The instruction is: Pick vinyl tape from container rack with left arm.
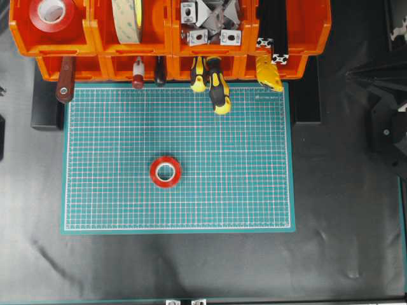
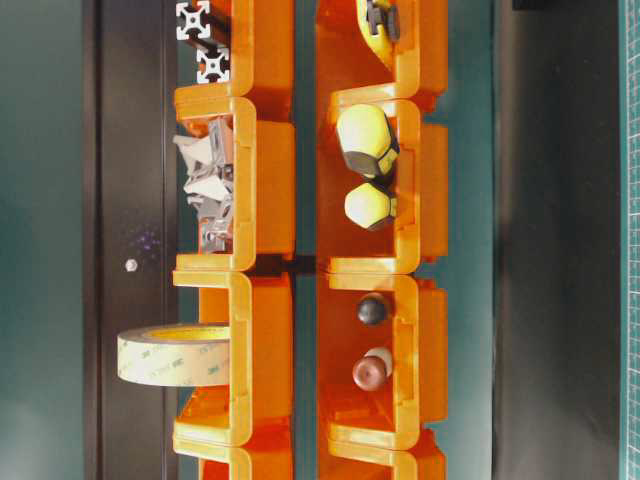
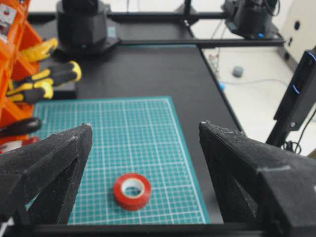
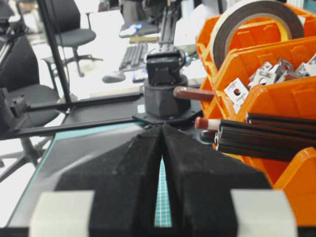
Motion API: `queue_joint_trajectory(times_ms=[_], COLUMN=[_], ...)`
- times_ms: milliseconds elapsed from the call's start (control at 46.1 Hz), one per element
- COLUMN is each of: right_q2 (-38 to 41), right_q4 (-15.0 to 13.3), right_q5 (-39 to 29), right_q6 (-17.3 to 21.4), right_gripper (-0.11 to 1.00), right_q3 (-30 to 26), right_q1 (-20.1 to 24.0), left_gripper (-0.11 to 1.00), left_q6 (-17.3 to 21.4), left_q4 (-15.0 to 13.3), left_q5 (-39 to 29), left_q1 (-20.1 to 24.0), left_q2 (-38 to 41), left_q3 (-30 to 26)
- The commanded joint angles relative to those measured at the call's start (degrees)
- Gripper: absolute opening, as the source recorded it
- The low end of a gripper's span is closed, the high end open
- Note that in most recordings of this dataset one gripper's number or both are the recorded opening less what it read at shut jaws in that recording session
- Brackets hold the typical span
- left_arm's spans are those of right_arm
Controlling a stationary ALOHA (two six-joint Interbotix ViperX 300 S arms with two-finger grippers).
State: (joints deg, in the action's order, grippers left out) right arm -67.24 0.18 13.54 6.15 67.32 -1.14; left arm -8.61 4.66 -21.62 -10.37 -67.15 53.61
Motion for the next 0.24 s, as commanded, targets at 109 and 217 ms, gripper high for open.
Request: queue_joint_trajectory(times_ms=[109,217], right_q2=[0.7,0.7], right_q4=[-0.2,-0.2], right_q5=[-3.2,-5.1], right_q6=[0.0,0.4], right_gripper=[-0.01,-0.02], right_q3=[-1.0,-0.9], right_q1=[-0.3,-0.2], left_gripper=[0.84,0.84], left_q6=[0.8,0.6], left_q4=[0.0,0.0], left_q5=[0.8,1.2], left_q1=[0.2,0.2], left_q2=[-0.1,-0.5], left_q3=[-0.4,0.1])
